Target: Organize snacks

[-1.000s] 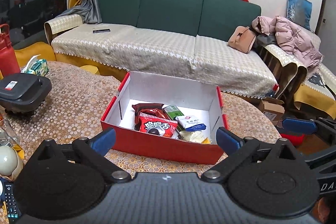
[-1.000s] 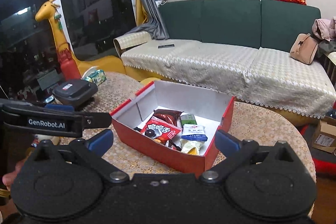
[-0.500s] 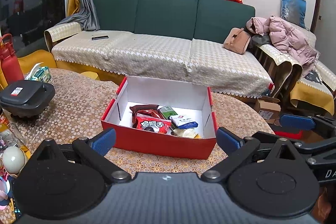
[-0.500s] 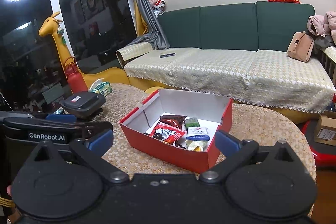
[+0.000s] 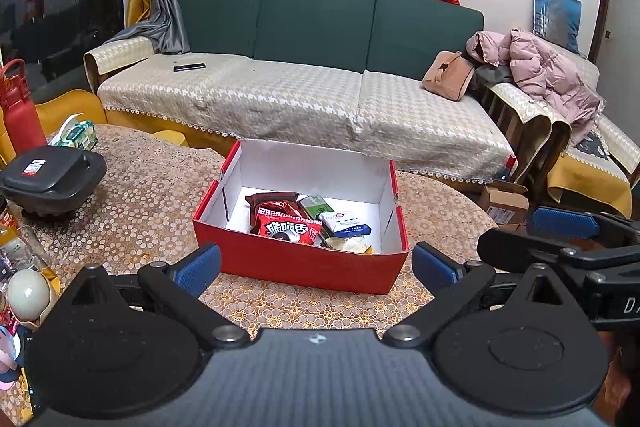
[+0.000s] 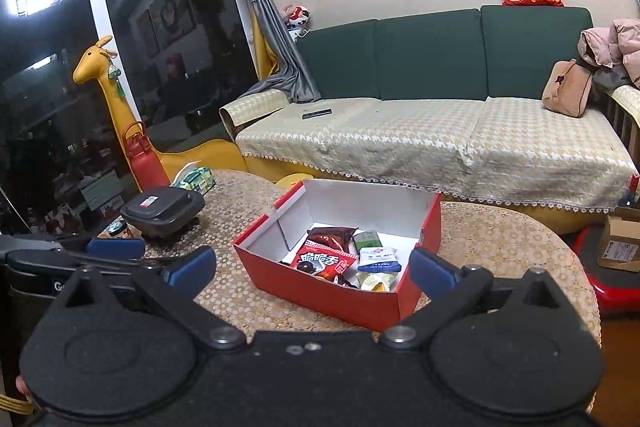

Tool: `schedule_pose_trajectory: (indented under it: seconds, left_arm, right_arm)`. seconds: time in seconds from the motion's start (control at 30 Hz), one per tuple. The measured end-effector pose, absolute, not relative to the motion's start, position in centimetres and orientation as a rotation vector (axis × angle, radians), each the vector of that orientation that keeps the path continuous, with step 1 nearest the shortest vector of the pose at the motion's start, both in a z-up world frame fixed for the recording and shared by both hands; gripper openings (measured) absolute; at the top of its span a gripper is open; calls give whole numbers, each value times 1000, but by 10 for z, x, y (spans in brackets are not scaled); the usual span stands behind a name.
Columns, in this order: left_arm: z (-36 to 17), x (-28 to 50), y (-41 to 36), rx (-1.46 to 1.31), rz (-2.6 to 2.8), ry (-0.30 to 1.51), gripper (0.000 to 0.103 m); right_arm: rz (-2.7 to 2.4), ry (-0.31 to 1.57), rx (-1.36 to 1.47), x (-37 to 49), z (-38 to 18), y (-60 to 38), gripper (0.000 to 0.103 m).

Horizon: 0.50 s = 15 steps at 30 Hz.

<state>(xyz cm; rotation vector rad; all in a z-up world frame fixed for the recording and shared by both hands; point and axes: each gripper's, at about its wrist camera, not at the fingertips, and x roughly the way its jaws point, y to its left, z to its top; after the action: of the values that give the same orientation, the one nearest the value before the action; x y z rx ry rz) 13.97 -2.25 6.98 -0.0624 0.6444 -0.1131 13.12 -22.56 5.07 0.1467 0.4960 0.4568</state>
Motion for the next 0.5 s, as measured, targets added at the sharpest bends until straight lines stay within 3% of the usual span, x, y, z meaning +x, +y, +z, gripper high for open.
schedule_pose_trajectory:
  seconds: [0.5]
  left_arm:
    - [73,132,-25,-71,-115,635,102]
  right_arm:
    - [444,498,156,119,51,-229,103]
